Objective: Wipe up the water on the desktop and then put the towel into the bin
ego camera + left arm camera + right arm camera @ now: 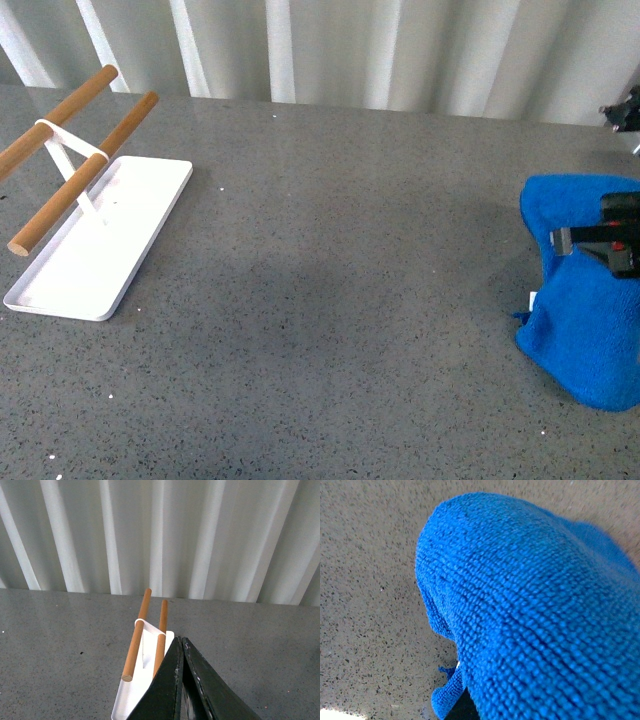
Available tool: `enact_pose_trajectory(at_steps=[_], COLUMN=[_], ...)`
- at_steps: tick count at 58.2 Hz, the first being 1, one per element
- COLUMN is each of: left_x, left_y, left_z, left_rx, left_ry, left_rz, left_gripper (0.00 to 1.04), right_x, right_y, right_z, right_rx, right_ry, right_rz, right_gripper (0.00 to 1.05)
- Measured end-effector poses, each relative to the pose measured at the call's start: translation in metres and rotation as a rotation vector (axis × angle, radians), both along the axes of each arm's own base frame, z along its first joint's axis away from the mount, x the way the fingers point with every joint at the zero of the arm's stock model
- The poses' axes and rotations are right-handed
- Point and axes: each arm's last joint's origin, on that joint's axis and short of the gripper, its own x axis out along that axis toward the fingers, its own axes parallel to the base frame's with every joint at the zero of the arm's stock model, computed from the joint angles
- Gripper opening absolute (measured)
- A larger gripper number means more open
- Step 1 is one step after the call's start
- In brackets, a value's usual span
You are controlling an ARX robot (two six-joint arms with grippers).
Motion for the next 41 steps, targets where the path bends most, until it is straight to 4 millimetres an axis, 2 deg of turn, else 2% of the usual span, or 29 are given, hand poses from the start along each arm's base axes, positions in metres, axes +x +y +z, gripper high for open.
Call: enact_pose_trajectory(at_steps=[15,41], left_x=[-0.004,-0.018], left_y=[0.0,0.0], left_z=[0.0,-0.003], left_rx=[0.0,0.0], left_ry=[0.0,0.004], left_rz=[0.0,0.0], left_gripper=[0.04,0.04], right_x=[0.002,-0.002], right_y=[0.007,-0.005], right_z=[-0.033,-0.045], right_rx=[0.014,0.028], right_ry=[0.075,0.077], right_rz=[-0.02,-0.045], right_gripper=[0.04,0.04])
